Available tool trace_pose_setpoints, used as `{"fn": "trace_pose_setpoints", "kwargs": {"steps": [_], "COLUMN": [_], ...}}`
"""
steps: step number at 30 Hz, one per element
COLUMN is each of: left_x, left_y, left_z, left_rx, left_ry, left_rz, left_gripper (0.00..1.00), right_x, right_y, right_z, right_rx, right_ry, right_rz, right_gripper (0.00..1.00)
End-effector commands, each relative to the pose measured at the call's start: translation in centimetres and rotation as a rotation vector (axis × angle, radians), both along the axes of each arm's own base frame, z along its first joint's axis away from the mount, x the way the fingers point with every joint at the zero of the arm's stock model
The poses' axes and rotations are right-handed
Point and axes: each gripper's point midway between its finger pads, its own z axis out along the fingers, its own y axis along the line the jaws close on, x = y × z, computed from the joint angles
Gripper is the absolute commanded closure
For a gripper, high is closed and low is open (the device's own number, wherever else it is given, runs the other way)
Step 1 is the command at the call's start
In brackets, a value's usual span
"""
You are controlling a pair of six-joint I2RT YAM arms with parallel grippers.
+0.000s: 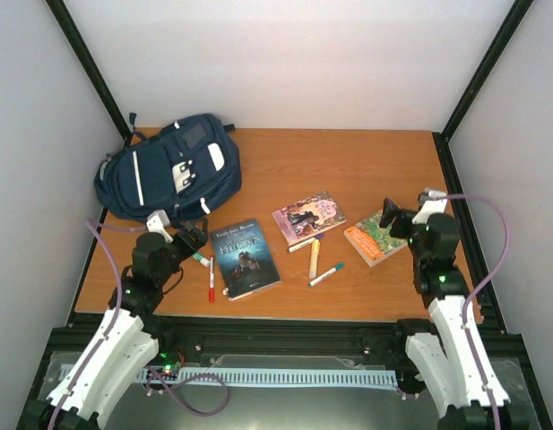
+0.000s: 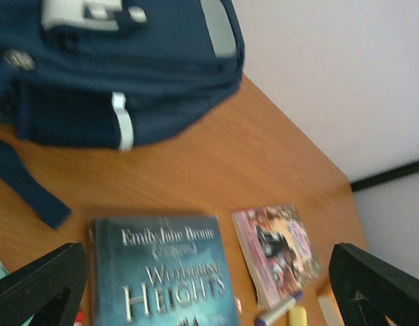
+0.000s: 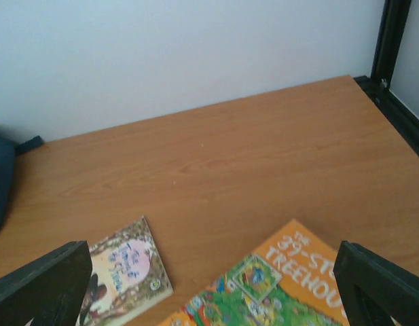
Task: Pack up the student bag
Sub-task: Move the book to the center of the board.
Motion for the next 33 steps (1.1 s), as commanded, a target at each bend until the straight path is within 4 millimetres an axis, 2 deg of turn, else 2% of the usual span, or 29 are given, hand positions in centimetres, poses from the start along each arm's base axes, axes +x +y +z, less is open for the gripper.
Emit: {"fn": "trace_pose_setpoints", "kwargs": {"steps": [1, 3, 7, 10, 13, 15, 19, 23, 26, 30, 33], "left_x": [1.9, 2.6, 3.9, 4.9, 6.3, 7.7, 11.0, 14.5, 16.7, 19.6, 20.5], "left_y": [3.7, 5.0, 5.3, 5.2, 4.6, 3.5, 0.8, -2.9, -6.3, -11.4, -15.1], "left_z": [2.9, 4.0, 6.1, 7.3, 8.0, 8.3, 9.1, 9.2, 8.0, 4.9, 2.1], "left_rx": [0.140, 0.166, 0.232, 0.267, 0.288, 0.284, 0.276, 0.292, 0.303, 0.321, 0.354], "left_ry": [-0.018, -0.014, -0.044, -0.057, -0.028, 0.015, 0.060, 0.102, 0.141, 0.213, 0.269], "left_rz": [0.152, 0.209, 0.179, 0.143, 0.089, 0.026, -0.067, -0.152, -0.231, -0.337, -0.418], "left_gripper": [0.00, 0.00, 0.03, 0.18, 0.32, 0.37, 0.35, 0.27, 0.20, 0.16, 0.16], "right_x": [2.4, 3.5, 4.7, 4.6, 4.1, 3.7, 3.1, 2.7, 2.5, 2.1, 2.2], "right_y": [0.4, 1.0, 2.2, 3.1, 4.1, 4.8, 5.9, 6.4, 6.8, 7.4, 7.6], "right_z": [3.1, 3.9, 4.7, 5.0, 4.2, 3.6, 2.4, 1.4, 0.8, 0.1, -0.4], "right_rx": [-0.045, -0.086, -0.141, -0.172, -0.189, -0.195, -0.229, -0.260, -0.267, -0.271, -0.266], "right_ry": [0.022, 0.053, 0.089, 0.079, 0.084, 0.092, 0.098, 0.100, 0.107, 0.112, 0.125], "right_rz": [0.043, 0.095, 0.196, 0.266, 0.339, 0.398, 0.492, 0.542, 0.579, 0.632, 0.651], "right_gripper": [0.00, 0.00, 0.00, 0.00, 0.00, 0.01, 0.08, 0.12, 0.12, 0.12, 0.13]}}
